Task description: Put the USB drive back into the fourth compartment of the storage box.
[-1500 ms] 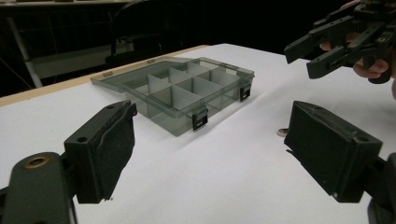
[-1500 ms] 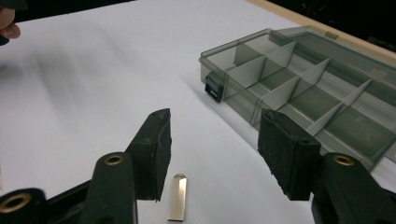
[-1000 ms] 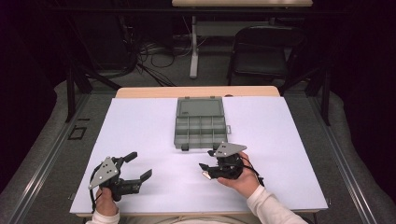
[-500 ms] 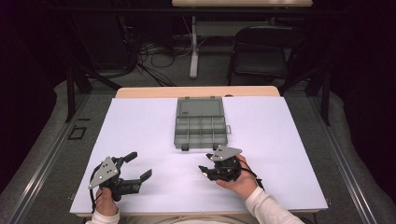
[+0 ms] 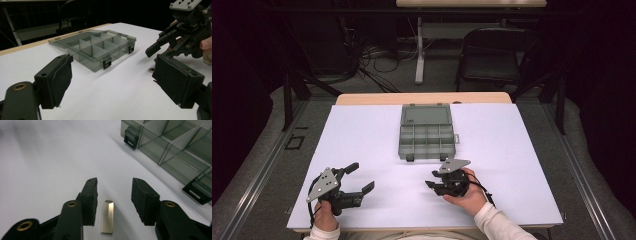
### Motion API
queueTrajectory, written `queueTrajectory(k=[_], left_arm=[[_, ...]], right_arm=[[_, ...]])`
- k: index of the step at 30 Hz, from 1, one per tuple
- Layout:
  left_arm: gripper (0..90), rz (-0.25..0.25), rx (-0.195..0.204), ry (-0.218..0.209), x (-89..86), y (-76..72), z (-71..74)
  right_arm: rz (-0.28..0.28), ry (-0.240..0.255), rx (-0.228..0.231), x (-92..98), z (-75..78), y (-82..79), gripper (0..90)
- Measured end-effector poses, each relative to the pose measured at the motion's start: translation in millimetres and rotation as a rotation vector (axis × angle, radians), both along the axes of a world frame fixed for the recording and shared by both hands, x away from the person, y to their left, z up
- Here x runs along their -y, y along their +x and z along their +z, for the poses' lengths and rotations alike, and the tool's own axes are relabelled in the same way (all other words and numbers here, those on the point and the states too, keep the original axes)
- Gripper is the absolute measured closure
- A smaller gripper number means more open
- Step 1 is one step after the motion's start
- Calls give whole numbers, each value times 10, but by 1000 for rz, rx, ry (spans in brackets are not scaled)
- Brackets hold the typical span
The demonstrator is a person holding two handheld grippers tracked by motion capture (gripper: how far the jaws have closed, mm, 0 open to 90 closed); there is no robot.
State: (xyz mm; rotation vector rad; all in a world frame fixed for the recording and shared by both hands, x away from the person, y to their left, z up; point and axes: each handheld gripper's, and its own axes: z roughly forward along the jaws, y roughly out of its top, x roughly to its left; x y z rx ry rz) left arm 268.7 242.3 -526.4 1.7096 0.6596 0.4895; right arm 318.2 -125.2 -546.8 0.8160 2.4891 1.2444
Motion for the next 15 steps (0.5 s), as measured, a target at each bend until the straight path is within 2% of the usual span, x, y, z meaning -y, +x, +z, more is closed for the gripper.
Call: queueTrajectory(k=[7,8,15], left_arm=[[155,3,1,-4,-1,0,0],[155,2,2,-4,-2,0,1],[155,5,-5,5,-3,3,1]], right_arm=[[-10,-28,-20,3,-36,-10,631],[-13,-31,-34,5,-43,-8,649],[-11,-36,-56,10,-53,-16,676]])
